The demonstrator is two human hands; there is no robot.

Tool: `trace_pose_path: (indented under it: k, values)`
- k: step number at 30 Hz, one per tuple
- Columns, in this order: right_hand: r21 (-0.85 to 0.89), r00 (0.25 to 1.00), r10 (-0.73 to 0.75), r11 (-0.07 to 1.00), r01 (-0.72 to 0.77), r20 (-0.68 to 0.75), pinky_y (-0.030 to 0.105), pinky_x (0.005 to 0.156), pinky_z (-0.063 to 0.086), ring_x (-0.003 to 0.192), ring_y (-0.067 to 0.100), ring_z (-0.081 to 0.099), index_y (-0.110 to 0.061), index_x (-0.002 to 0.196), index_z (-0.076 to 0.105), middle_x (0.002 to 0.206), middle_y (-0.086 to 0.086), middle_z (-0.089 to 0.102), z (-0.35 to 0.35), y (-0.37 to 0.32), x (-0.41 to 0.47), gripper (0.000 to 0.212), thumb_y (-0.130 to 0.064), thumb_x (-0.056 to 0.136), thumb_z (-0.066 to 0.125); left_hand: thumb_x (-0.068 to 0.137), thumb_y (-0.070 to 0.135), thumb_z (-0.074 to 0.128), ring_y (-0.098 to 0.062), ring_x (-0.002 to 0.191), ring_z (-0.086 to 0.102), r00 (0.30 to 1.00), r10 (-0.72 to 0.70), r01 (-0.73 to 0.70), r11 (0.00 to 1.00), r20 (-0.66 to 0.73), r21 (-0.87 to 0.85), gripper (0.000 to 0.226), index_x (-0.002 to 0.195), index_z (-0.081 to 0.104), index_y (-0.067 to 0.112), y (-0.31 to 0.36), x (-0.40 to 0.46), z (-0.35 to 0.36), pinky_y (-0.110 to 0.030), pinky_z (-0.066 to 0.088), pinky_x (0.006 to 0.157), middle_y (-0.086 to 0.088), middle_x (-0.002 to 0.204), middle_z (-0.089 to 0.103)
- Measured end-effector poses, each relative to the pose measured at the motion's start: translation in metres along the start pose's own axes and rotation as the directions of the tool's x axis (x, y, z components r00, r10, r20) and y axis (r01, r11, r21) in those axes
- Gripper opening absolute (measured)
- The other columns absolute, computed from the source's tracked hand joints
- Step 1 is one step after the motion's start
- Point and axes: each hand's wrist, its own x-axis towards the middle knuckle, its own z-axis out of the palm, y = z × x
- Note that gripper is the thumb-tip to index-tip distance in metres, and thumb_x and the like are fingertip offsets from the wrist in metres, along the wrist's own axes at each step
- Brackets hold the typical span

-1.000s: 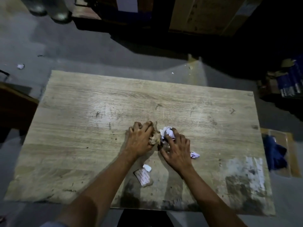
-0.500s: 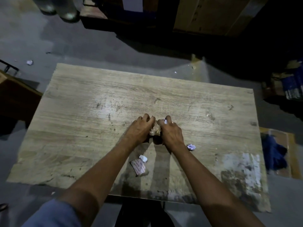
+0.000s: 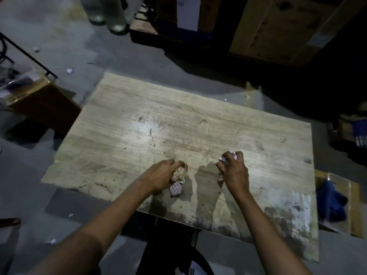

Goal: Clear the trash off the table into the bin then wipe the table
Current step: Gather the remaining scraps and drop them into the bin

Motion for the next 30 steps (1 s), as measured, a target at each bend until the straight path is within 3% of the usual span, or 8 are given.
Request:
trace_pose_path:
  k: [4,9,12,18,22,26,30]
  values:
    - [-0.025,0.993,0.084,0.996,-0.086,-0.080,0.035,0.063,0.049,0.084,0.036,0.064,-0.024,0.102,0.061,0.123,0.007,0.046,-0.006,0.032,-0.025,0.018,-0.025,0.095,0.077,0.097,0.038,0.074,-0.040,0.121,0.062,0.996,-0.077,0.070,0.990,0.052,0.126,0.072,0.160,0.040,0.031,0.012,-0.026,0.028,-0.050,0.056,0.094,-0.012,0.142,0.053]
    - [-0.022,0.982,0.128,0.992,-0.126,0.141,0.032,0.071,0.045,0.088,0.036,0.066,-0.024,0.101,0.063,0.141,0.007,0.044,0.023,0.055,-0.038,0.013,-0.028,0.097,0.075,0.093,0.028,0.079,-0.043,0.125,0.061,0.984,-0.175,0.168,0.974,0.031,0.152,0.088,0.166,0.030,0.027,0.032,-0.017,0.057,-0.052,0.055,0.104,-0.013,0.149,0.050]
    - [-0.084,0.980,0.140,0.988,-0.129,0.144,0.035,0.070,0.049,0.089,0.036,0.065,-0.023,0.103,0.063,0.146,0.009,0.044,0.035,0.055,-0.038,0.016,-0.031,0.096,0.075,0.093,0.025,0.077,-0.044,0.126,0.059,0.971,-0.239,0.240,0.963,-0.021,0.123,0.083,0.163,0.032,0.028,0.036,-0.016,0.068,-0.053,0.053,0.106,-0.011,0.149,0.046]
    - [-0.130,0.980,0.143,0.984,-0.125,0.137,0.041,0.068,0.056,0.083,0.040,0.066,-0.020,0.106,0.061,0.123,0.011,0.051,0.041,0.052,-0.036,0.020,-0.029,0.094,0.074,0.079,0.024,0.091,-0.041,0.126,0.059,0.949,-0.294,0.303,0.950,-0.113,0.073,0.073,0.140,0.052,0.022,0.036,-0.014,0.081,-0.048,0.056,0.102,-0.014,0.163,0.032]
    - [-0.143,0.983,0.080,0.988,-0.057,0.166,0.041,0.066,0.056,0.083,0.041,0.068,-0.016,0.106,0.064,0.111,0.013,0.057,0.051,0.032,-0.044,0.021,-0.023,0.090,0.074,0.084,0.025,0.088,-0.038,0.117,0.063,0.933,-0.341,0.341,0.940,-0.112,-0.020,0.060,0.135,0.056,0.022,0.046,-0.009,0.068,-0.045,0.052,0.096,-0.009,0.143,0.047]
    - [-0.150,0.953,-0.031,0.985,0.080,0.302,0.037,0.065,0.049,0.082,0.038,0.065,-0.022,0.104,0.060,0.106,0.008,0.056,0.062,0.006,-0.064,0.025,-0.026,0.085,0.074,0.082,0.024,0.089,-0.038,0.115,0.066,0.945,-0.318,0.307,0.944,-0.083,-0.117,0.053,0.127,0.061,0.024,0.043,-0.008,0.056,-0.041,0.054,0.091,-0.006,0.131,0.058]
    - [0.015,0.957,0.052,0.998,-0.059,0.287,0.024,0.053,0.037,0.076,0.026,0.058,-0.023,0.099,0.064,0.097,0.002,0.056,0.058,0.003,-0.067,0.022,-0.021,0.082,0.079,0.075,0.035,0.088,-0.036,0.111,0.071,0.952,-0.303,0.285,0.926,-0.037,-0.249,0.052,0.118,0.061,0.025,0.033,-0.012,0.046,-0.044,0.060,0.089,-0.009,0.119,0.069]
